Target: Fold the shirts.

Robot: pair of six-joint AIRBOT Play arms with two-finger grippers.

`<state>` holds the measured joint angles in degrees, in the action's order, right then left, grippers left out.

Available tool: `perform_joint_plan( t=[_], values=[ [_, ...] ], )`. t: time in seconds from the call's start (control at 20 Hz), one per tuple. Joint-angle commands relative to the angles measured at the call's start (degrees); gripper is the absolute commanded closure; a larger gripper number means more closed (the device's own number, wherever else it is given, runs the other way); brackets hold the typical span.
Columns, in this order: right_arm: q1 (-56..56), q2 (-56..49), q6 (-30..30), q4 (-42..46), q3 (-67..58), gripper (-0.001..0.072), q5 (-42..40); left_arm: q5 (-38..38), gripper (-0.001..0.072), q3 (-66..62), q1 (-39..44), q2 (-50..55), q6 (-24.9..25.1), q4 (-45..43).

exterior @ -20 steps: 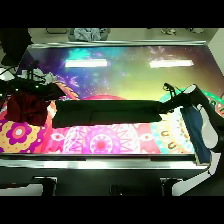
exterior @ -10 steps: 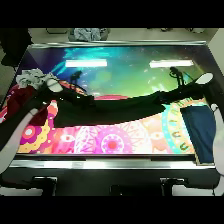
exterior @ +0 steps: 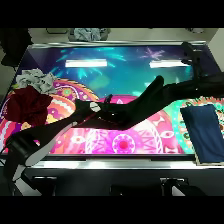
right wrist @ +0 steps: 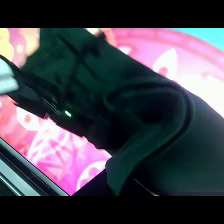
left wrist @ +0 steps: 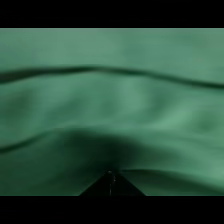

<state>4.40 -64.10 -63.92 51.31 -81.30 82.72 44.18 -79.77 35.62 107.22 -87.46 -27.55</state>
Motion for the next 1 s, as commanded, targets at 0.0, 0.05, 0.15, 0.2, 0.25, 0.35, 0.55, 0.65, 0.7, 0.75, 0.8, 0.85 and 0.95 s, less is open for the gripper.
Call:
perform_joint_plan(
  t=[0.0, 0.05, 0.15, 0.2, 0.25, 0.35, 0.55, 0.65, 0.7, 0.75, 0.8, 0.85, 0.95],
  values=[
    [-0.4, 3.6, -1.9, -0.2, 0.0, 0.0672, 0.3, -5.7, 0.0675, -0.2, 3.3, 2.2, 2.6, 10.5],
    [-0.4, 2.8, -1.9, -0.3, 0.0, 0.0672, -0.5, -5.7, 0.0677, -0.2, 2.8, 1.6, 4.0, 10.3],
    [-0.5, -0.2, -1.5, -4.0, 0.0, 0.0673, -2.5, -5.7, 0.0679, -0.1, -0.1, -2.0, 2.4, 1.9],
    [-1.3, -2.1, -0.4, -6.1, 0.0, 0.0673, -4.2, -5.4, 0.0679, -0.1, -2.6, -5.0, -1.0, -6.2],
    [-3.0, -3.9, 0.5, -7.0, 0.0, 0.0673, -6.4, -4.7, 0.0679, -0.1, -5.5, -8.4, -4.5, -14.5],
    [-9.1, -8.2, 2.1, -8.4, 0.0, 0.0672, -12.4, -2.0, 0.0678, -0.1, -13.1, -16.6, -9.6, -30.1],
    [-23.7, -18.9, 5.3, -16.5, 0.0, 0.0671, -26.7, 4.8, 0.0677, -0.1, -30.7, -31.7, -11.2, -42.6],
    [-29.3, -25.1, 6.6, -22.1, 0.0, 0.0671, -33.6, 7.7, 0.0677, -0.1, -37.7, -37.2, -11.1, -42.6],
    [-31.7, -28.5, 7.1, -25.9, 0.0, 0.0671, -36.0, 8.6, 0.0676, -0.1, -40.1, -39.5, -10.5, -42.6],
    [-33.7, -31.8, 8.1, -30.6, 0.0, 0.067, -37.4, 9.0, 0.0677, -0.1, -41.5, -41.4, -10.1, -42.6],
    [-35.3, -34.5, 9.8, -35.1, 0.0, 0.0664, -39.5, 9.0, 0.0676, -0.1, -42.0, -42.7, -10.1, -42.6],
    [-36.7, -36.7, 11.8, -39.1, 0.0, 0.0487, -42.1, 9.0, 0.0676, -0.1, -42.0, -43.6, -10.1, -42.6],
    [-37.5, -38.7, 15.8, -43.4, 0.0, 0.0013, -45.4, 10.0, 0.0676, -0.1, -40.9, -44.2, -10.1, -42.6]
  ],
)
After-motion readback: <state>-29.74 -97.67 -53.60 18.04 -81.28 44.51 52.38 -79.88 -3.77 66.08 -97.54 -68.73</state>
